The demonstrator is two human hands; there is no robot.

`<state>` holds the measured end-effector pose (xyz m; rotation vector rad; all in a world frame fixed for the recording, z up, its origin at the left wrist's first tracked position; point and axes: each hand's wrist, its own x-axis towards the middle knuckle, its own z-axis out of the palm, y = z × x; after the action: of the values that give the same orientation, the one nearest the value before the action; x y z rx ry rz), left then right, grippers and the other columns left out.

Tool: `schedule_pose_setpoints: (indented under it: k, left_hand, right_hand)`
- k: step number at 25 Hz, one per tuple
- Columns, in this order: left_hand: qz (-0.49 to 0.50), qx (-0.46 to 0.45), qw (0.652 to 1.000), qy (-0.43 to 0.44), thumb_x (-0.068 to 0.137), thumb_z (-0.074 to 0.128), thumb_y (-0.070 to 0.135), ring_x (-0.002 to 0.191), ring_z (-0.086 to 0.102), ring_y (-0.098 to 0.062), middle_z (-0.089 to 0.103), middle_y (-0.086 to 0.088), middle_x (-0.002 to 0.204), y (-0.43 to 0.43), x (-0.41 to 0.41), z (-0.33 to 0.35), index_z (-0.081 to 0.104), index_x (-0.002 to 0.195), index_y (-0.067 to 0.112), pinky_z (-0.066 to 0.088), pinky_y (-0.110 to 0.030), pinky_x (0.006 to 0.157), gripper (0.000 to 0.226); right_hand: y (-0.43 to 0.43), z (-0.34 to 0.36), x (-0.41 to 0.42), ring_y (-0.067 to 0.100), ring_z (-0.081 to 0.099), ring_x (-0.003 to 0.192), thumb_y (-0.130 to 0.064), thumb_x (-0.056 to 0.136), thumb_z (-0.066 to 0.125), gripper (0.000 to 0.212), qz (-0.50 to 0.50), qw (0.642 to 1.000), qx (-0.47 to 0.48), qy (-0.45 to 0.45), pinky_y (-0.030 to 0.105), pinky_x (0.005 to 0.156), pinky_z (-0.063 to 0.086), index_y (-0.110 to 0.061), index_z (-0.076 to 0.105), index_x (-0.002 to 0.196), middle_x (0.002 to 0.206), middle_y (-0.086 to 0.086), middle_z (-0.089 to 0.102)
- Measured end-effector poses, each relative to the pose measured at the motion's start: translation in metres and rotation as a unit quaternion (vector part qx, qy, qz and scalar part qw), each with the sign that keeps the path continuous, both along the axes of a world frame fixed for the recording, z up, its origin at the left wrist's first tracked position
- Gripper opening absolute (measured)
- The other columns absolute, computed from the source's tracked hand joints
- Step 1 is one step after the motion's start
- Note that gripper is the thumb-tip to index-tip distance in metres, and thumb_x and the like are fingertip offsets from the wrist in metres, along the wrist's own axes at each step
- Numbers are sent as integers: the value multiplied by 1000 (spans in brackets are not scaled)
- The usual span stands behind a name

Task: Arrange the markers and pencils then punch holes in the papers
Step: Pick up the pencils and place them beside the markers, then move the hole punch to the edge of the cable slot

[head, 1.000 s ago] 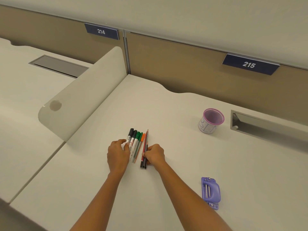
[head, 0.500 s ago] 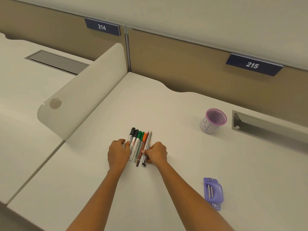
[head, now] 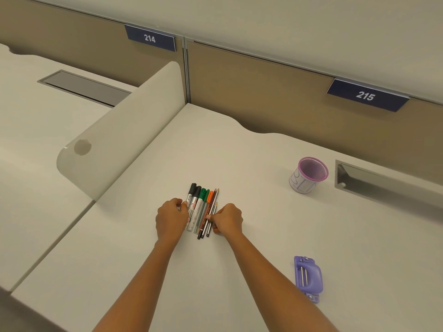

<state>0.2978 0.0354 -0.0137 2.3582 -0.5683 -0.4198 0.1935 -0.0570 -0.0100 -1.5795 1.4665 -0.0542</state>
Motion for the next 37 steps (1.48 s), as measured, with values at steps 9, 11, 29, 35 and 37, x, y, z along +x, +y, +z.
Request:
schedule_pose_setpoints:
  k: [9,11,29,35,37]
  left_hand:
    - [-2,-1,1000,7,95,49,25,89,68,-27,70,-12,110,2,-3,3,65,116,10,49,-30,68,31]
    - [-1,0,1000,7,95,49,25,88,68,-26,70,-13,110,3,-5,5,65,116,9,46,-28,65,31]
    - [19,-14,1000,-3,96,47,27,94,64,-26,67,-14,116,18,-21,5,60,121,6,51,-34,75,34]
    - [-7,-58,995,-77,92,51,19,111,53,-28,61,-9,119,8,-54,18,58,123,10,46,-41,88,32]
    - [-37,-71,992,-96,91,53,18,106,54,-28,62,-8,115,0,-73,25,62,117,11,46,-40,84,28]
  right_hand:
    - [1,0,-2,26,75,69,-23,82,77,21,-3,1000,-1,-16,42,73,63,-3,70,83,73,9,72]
    - [1,-1,-3,27,75,71,-23,83,75,20,-2,1000,-1,-18,42,75,62,-7,67,74,70,8,69]
    - [0,-4,-34,22,66,61,-4,89,62,9,-56,998,2,-30,39,72,63,-2,70,92,80,10,68]
    - [-15,3,-74,30,72,69,-2,83,62,10,-54,998,-10,-18,44,75,62,-1,72,86,79,13,72]
    - [-23,10,-95,29,73,72,-3,83,62,11,-49,998,-21,-19,43,77,62,-4,71,87,79,9,70]
